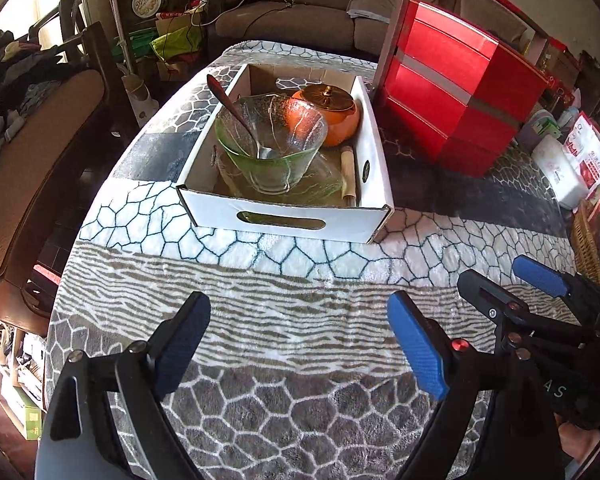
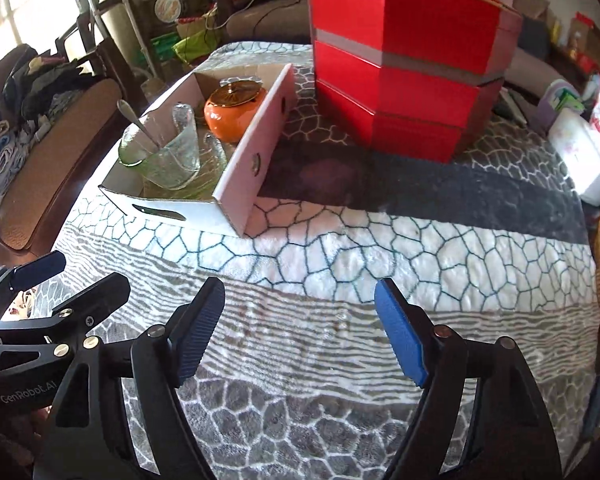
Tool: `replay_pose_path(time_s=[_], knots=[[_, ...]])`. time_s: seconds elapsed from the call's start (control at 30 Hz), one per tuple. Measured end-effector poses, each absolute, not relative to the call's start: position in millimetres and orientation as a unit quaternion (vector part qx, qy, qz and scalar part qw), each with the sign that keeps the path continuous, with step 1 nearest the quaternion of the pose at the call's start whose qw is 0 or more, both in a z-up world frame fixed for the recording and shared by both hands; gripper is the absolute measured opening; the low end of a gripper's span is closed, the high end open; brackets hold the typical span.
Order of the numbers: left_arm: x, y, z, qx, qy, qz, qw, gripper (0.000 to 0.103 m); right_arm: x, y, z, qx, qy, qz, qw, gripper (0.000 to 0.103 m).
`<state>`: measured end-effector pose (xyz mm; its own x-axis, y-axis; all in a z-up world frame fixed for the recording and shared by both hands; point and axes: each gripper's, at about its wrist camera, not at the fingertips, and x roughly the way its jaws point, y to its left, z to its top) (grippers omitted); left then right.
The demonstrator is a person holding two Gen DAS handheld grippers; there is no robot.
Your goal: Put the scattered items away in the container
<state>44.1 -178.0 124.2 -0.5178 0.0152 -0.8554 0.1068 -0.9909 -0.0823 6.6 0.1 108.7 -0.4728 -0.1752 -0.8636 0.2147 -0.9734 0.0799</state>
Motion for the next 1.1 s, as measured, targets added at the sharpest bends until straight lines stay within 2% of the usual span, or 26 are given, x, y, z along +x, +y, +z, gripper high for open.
replay_pose_path(time_s=[0.03,0.1,0.17,0.4,0.63,0.83,1.1], knots=[[43.3,-171.5,123.3,0.488,0.063,-0.87,0.023,0.103,6.5,10.7,106.7,0.502,0.014,-0.858,0.109,0.088],[40.3,-158.0,120.8,0.487,0.065,-0.871,0.014,0.103,6.2,31.4,103.2,0.502,0.008,-0.86,0.095,0.097],[37.0,-142.2,118.2,0.487,0.064,-0.871,0.0,0.103,5.7,50.8,100.6,0.501,0.005,-0.861,0.086,0.102],[22.3,-82.0,108.0,0.482,0.024,-0.876,-0.02,0.103,-1.3,111.3,91.9,0.5,-0.005,-0.864,0.056,0.103],[-0.7,-34.9,84.0,0.488,0.03,-0.872,-0.024,0.103,-21.6,162.7,74.9,0.489,-0.011,-0.872,0.027,0.103],[-28.1,-18.4,61.6,0.485,0.045,-0.873,-0.009,0.103,-42.1,191.7,48.0,0.495,-0.024,-0.868,0.019,0.103],[-49.8,-10.9,37.3,0.483,0.025,-0.875,0.009,0.103,-53.2,205.2,23.6,0.493,-0.028,-0.87,0.019,0.103]])
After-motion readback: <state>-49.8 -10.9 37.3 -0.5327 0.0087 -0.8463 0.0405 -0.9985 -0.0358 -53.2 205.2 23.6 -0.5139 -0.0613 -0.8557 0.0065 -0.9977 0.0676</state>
